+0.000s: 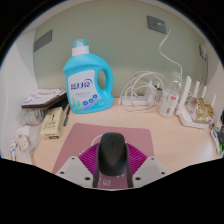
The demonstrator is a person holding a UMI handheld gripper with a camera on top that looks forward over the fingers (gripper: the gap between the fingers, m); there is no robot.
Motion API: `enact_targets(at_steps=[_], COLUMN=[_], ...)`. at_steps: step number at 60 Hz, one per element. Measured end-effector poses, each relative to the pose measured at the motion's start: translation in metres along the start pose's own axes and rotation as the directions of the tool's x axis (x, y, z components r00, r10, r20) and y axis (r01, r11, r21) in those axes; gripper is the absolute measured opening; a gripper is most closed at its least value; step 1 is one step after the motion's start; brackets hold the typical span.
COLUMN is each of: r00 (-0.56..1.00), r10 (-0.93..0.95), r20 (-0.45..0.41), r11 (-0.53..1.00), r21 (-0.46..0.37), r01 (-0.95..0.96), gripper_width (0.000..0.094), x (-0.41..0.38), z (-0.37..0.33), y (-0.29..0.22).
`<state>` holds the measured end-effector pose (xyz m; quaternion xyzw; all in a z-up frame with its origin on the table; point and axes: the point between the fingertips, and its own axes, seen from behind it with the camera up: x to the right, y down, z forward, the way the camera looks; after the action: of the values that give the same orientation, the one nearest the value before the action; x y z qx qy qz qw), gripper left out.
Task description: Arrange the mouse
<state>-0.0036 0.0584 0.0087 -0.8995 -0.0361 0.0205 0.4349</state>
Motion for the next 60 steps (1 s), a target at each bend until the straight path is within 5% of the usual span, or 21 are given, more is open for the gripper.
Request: enact_targets(at_steps=[10,15,37,60], r00=[1.0,1.0,0.99,0.982], r10=[0.005,-0.001,-0.012,-0.004], r20=[-0.005,-0.004,-0.138,-0.19], r11=[0.999,0.999,0.994,0.988], r21=[-0.043,-0.04,0.108,0.152], r01=[-0.005,0.001,0.027,0.033], gripper_width=[0.0495,0.0871,0.0851,0.0851], x=[-0.005,-0.008,-0.019,-0.071], z=[0.013,0.003,-0.156,-0.297], y=[0.017,0.011,-0.035,0.006])
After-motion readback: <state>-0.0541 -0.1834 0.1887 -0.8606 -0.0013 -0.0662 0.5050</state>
